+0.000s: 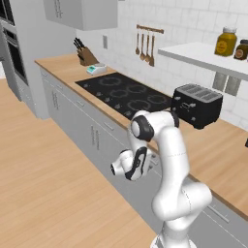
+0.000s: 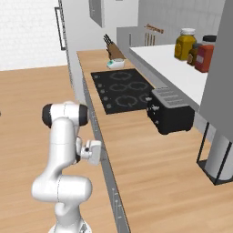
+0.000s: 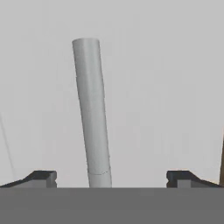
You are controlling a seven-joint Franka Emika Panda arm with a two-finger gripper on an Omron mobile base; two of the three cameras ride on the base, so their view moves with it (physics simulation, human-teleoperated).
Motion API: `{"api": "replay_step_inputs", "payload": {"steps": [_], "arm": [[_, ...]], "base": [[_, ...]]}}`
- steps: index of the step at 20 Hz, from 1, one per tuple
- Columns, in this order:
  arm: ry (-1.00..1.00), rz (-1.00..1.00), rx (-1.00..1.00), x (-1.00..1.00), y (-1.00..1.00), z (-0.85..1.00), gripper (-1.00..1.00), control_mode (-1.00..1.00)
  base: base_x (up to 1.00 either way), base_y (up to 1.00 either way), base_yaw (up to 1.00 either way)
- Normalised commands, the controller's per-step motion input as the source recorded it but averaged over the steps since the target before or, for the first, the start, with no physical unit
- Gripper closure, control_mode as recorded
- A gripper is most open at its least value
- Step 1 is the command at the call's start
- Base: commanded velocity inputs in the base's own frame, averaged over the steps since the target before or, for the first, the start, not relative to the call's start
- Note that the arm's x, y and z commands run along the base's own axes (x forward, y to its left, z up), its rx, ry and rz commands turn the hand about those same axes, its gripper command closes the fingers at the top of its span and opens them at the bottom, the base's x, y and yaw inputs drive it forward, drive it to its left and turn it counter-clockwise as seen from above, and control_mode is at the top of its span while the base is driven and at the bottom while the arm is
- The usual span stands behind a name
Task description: Take a straw from the drawer in front and place it inside the glass cup on the dining counter.
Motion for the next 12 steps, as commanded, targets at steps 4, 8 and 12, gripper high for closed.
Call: {"api": "replay_step_inputs", "payload": {"steps": [4, 8, 12], "arm": [[0.0, 0.07, 0.0, 0.41, 0.0, -0.2, -1.0, -1.0], [0.0, 0.04, 0.0, 0.29, -0.03, -0.17, 1.0, -1.0], [0.0, 0.02, 0.0, 0.16, -0.07, -0.14, 1.0, -1.0]], "base": [[0.0, 0.0, 0.0], [0.0, 0.0, 0.0], [0.0, 0.0, 0.0]]}}
